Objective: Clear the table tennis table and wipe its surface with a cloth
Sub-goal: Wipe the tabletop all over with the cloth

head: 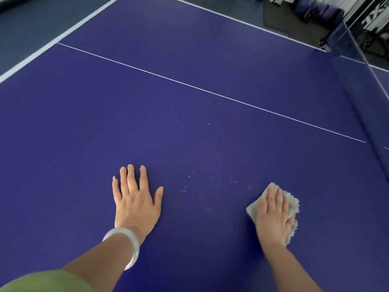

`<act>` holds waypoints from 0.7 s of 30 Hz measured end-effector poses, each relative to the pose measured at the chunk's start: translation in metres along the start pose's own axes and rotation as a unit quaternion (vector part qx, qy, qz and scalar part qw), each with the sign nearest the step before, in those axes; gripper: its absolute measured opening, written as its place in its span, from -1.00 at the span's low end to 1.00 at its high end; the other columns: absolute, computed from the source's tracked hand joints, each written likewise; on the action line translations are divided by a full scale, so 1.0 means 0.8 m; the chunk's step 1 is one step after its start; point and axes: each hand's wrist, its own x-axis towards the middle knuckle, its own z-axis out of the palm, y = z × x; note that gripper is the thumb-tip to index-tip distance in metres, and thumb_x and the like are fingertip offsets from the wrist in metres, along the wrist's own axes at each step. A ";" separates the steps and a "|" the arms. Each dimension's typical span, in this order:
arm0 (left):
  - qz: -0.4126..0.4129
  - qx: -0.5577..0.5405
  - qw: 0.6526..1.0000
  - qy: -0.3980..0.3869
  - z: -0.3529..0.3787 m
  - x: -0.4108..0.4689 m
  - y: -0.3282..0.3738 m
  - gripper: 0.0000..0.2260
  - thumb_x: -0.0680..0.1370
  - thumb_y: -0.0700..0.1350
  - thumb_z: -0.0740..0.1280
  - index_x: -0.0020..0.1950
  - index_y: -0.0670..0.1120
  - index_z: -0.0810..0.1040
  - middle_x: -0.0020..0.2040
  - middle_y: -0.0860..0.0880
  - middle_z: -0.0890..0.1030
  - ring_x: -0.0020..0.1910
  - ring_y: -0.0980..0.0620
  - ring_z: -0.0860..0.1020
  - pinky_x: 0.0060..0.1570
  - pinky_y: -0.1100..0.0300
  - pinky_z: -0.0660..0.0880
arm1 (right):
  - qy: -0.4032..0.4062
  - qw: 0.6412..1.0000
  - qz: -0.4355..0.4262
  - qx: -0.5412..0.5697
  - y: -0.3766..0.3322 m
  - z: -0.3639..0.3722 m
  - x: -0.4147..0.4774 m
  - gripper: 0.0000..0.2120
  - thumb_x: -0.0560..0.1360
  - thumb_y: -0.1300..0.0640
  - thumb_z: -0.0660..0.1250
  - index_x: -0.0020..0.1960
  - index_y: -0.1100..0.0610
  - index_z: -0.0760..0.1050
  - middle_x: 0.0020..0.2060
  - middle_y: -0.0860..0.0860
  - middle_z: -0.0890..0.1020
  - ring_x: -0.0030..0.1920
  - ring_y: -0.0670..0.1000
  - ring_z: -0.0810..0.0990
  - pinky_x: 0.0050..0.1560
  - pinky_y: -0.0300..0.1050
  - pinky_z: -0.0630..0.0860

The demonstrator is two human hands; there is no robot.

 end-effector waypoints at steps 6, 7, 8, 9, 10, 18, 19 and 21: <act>-0.002 -0.001 1.000 0.008 0.003 0.002 -0.001 -0.40 0.65 0.18 -0.09 0.58 -0.15 0.15 0.56 -0.26 0.14 0.57 -0.21 0.03 0.54 -0.15 -0.09 | -0.055 0.975 -0.217 0.017 -0.095 0.022 0.038 -0.44 0.67 -0.07 -0.18 0.59 -0.07 -0.34 0.59 -0.09 -0.23 0.59 -0.03 -0.21 0.55 0.05 0.02; -0.006 0.001 1.000 0.008 0.002 0.002 0.000 -0.39 0.65 0.18 -0.12 0.58 -0.15 0.17 0.56 -0.26 0.15 0.57 -0.21 0.04 0.54 -0.15 -0.08 | -0.088 0.951 -0.296 0.006 -0.095 0.026 0.027 -0.47 0.66 -0.10 -0.26 0.57 -0.12 -0.37 0.57 -0.16 -0.28 0.57 -0.09 -0.30 0.56 -0.01 -0.15; -0.009 0.005 1.000 0.004 0.001 0.002 0.000 -0.36 0.62 0.19 -0.14 0.57 -0.16 0.18 0.55 -0.26 0.17 0.57 -0.22 0.06 0.54 -0.15 -0.07 | -0.106 0.929 -0.354 -0.003 -0.087 0.025 0.017 -0.48 0.66 -0.10 -0.27 0.57 -0.13 -0.36 0.57 -0.19 -0.29 0.56 -0.12 -0.32 0.55 -0.03 -0.22; -0.011 0.007 1.000 0.002 0.000 0.002 0.000 -0.34 0.59 0.20 -0.16 0.57 -0.16 0.19 0.55 -0.26 0.18 0.56 -0.22 0.07 0.54 -0.16 -0.05 | -0.095 0.913 -0.394 -0.039 -0.072 0.020 0.015 -0.45 0.67 -0.06 -0.16 0.59 -0.10 -0.32 0.58 -0.17 -0.24 0.57 -0.10 -0.28 0.56 0.00 -0.15; -0.010 0.007 1.000 0.002 0.000 0.003 0.001 -0.33 0.59 0.20 -0.16 0.56 -0.17 0.20 0.55 -0.27 0.19 0.56 -0.22 0.08 0.53 -0.17 -0.03 | -0.076 0.916 -0.391 -0.051 -0.054 0.015 0.021 -0.37 0.65 0.03 0.02 0.61 -0.04 -0.25 0.60 -0.12 -0.17 0.59 -0.04 -0.19 0.55 0.08 0.03; -0.015 0.010 1.000 0.001 -0.002 0.003 0.002 -0.35 0.59 0.18 -0.12 0.53 -0.19 0.27 0.52 -0.27 0.26 0.55 -0.23 0.14 0.51 -0.20 0.05 | 0.013 0.995 -0.074 -0.062 -0.070 -0.012 0.149 -0.47 0.66 -0.06 -0.22 0.61 -0.07 -0.21 0.61 -0.05 -0.08 0.59 -0.04 -0.17 0.54 0.23 -0.03; -0.017 0.013 1.000 0.000 -0.002 0.004 0.002 -0.35 0.59 0.18 -0.13 0.54 -0.18 0.27 0.52 -0.27 0.25 0.55 -0.22 0.13 0.51 -0.20 0.05 | -0.001 0.994 -0.086 -0.063 -0.100 -0.007 0.160 -0.48 0.67 -0.05 -0.21 0.61 -0.06 -0.20 0.61 -0.05 -0.08 0.59 -0.02 -0.16 0.53 0.23 -0.03; -0.020 0.016 1.000 -0.008 -0.002 0.005 0.003 -0.35 0.59 0.19 -0.14 0.55 -0.16 0.24 0.54 -0.25 0.23 0.56 -0.20 0.11 0.52 -0.18 0.02 | -0.043 0.979 -0.185 -0.079 -0.159 0.012 0.161 -0.49 0.68 -0.04 -0.21 0.61 -0.08 -0.22 0.60 -0.09 -0.13 0.58 -0.06 -0.19 0.55 0.18 -0.08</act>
